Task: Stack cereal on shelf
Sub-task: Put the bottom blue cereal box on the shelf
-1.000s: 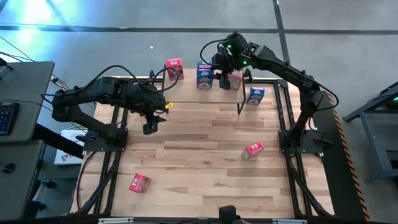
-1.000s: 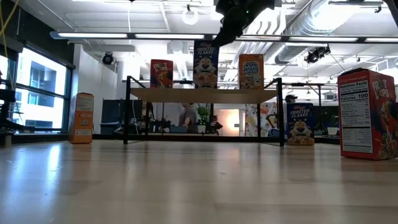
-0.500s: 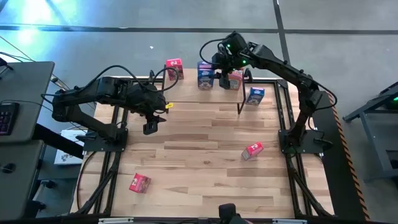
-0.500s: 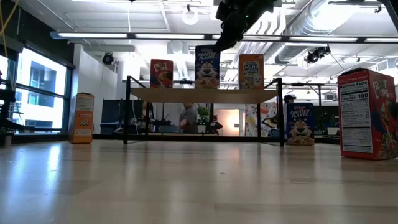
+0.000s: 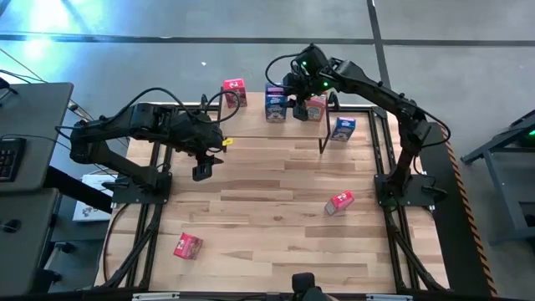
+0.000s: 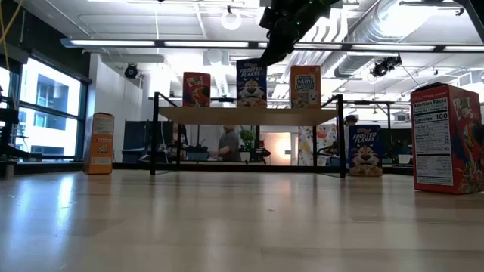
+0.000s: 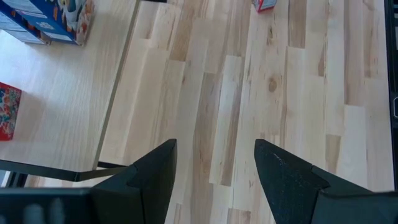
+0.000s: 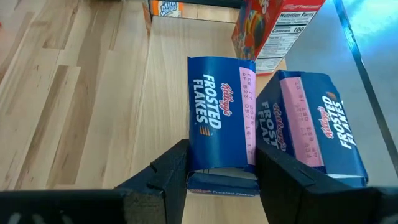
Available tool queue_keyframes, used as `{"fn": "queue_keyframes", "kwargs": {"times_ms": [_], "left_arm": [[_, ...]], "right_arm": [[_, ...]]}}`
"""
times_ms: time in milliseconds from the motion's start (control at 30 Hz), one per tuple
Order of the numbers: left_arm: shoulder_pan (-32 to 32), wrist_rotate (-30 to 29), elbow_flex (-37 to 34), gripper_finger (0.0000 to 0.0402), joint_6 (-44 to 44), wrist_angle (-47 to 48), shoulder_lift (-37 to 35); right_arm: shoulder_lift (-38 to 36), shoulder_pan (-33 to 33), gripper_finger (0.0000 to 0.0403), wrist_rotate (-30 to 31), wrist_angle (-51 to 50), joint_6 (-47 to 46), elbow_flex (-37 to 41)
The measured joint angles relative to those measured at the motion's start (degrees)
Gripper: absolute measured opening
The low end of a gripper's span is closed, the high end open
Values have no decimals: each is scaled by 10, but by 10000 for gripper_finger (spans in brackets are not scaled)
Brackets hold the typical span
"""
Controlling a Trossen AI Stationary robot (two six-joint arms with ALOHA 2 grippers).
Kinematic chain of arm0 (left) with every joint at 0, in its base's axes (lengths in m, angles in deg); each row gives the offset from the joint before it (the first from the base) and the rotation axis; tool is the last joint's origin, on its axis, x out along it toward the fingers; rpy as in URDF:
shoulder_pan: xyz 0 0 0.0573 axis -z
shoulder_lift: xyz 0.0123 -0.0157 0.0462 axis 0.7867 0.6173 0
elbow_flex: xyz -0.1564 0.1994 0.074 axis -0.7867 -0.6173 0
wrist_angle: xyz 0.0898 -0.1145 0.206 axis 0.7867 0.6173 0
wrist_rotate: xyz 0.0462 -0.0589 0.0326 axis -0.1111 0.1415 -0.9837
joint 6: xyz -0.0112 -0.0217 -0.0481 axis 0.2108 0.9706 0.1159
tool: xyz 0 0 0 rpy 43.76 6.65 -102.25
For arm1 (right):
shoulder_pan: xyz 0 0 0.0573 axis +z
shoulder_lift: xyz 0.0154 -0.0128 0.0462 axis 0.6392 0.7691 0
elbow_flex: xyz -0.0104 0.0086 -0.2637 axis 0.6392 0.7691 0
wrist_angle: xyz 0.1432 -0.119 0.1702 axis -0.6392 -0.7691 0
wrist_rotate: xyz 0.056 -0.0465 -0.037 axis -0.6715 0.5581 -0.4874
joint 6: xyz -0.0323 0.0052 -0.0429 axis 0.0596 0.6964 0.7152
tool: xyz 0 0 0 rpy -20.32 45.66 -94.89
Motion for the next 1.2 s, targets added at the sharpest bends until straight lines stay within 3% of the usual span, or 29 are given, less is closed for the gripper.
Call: {"fn": "queue_keyframes", "kwargs": {"times_ms": [800,1200], "left_arm": [[0,0,0,205,0,0,0],[0,0,0,205,0,0,0]], "right_arm": [[6,0,152,8,-3,-8,0],[6,0,186,17,-4,-3,0]]}}
